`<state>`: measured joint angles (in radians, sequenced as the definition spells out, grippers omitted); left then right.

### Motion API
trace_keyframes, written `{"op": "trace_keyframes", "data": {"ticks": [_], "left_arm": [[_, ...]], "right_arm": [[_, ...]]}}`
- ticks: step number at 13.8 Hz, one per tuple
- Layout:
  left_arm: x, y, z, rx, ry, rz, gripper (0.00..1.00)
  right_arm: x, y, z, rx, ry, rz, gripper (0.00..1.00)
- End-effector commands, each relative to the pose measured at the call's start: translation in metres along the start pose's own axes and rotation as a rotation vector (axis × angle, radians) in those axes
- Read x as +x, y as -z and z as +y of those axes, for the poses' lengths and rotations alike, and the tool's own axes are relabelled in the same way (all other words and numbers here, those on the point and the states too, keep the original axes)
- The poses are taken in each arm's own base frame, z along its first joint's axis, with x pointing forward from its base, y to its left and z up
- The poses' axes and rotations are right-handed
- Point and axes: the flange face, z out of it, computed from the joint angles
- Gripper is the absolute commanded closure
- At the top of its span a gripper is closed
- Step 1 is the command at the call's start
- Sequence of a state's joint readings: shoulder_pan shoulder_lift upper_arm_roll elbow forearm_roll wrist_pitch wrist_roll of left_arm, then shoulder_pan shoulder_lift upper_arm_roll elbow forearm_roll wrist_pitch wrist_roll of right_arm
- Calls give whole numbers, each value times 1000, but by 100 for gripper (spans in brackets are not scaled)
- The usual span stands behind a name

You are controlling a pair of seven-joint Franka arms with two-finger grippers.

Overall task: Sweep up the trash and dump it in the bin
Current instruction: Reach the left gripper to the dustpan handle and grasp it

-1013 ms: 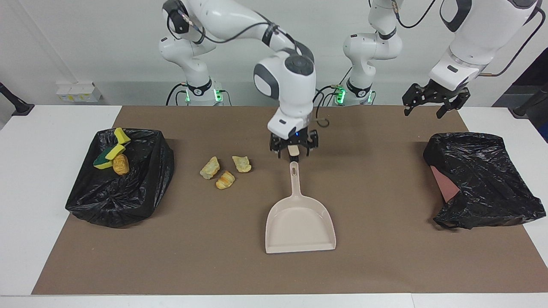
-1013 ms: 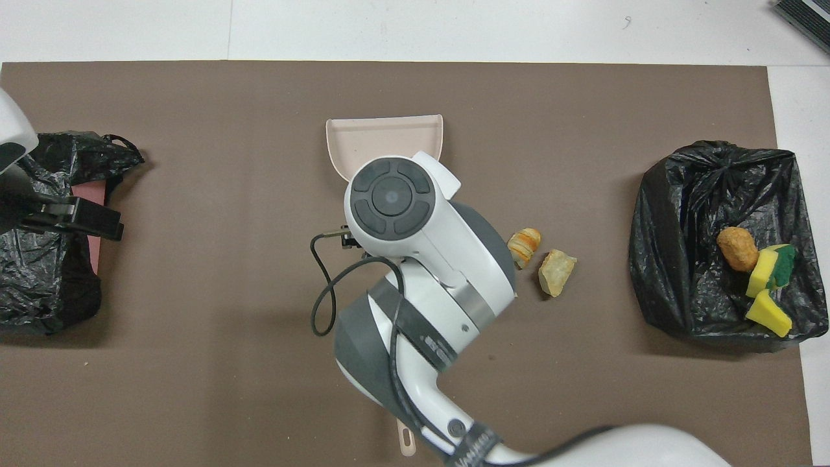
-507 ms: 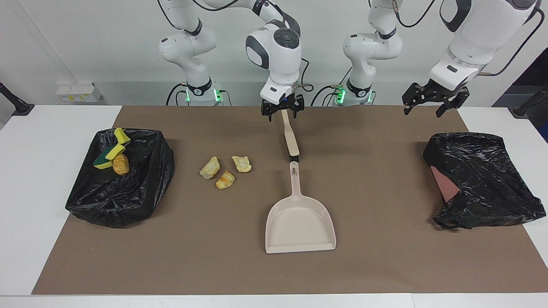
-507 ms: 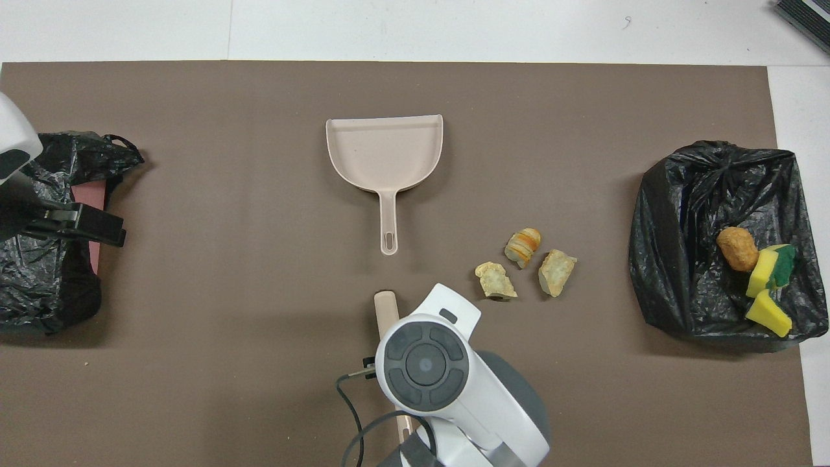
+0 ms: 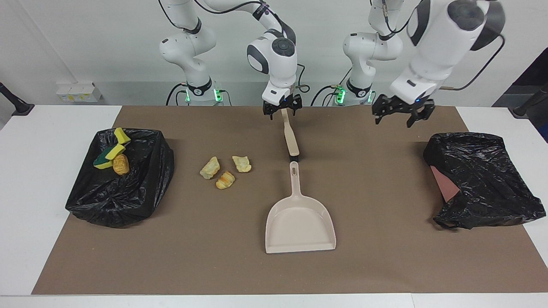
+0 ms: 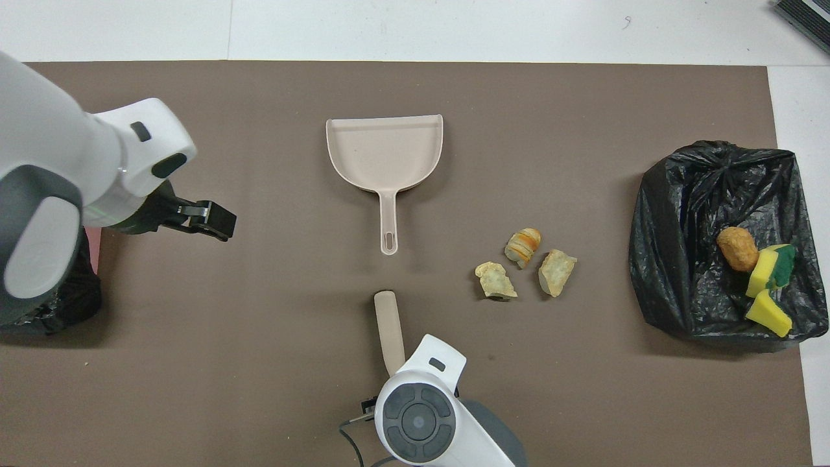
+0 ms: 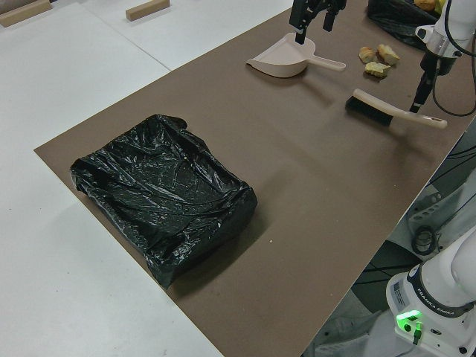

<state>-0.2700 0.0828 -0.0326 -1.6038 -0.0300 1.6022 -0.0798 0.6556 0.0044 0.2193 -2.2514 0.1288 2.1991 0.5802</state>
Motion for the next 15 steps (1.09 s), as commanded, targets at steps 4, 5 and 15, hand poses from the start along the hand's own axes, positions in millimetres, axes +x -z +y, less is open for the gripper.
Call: {"op": "trace_keyframes", "data": {"ticks": [4, 5, 15], "left_arm": [[42, -86, 78, 0, 43, -45, 0], [52, -103, 94, -6, 97, -23, 0], [71, -148, 174, -90, 157, 126, 0]], "right_arm": [[-11, -23, -5, 27, 30, 6, 0], [-14, -26, -2, 21, 29, 1, 3], [5, -5, 4, 21, -32, 10, 100]]}}
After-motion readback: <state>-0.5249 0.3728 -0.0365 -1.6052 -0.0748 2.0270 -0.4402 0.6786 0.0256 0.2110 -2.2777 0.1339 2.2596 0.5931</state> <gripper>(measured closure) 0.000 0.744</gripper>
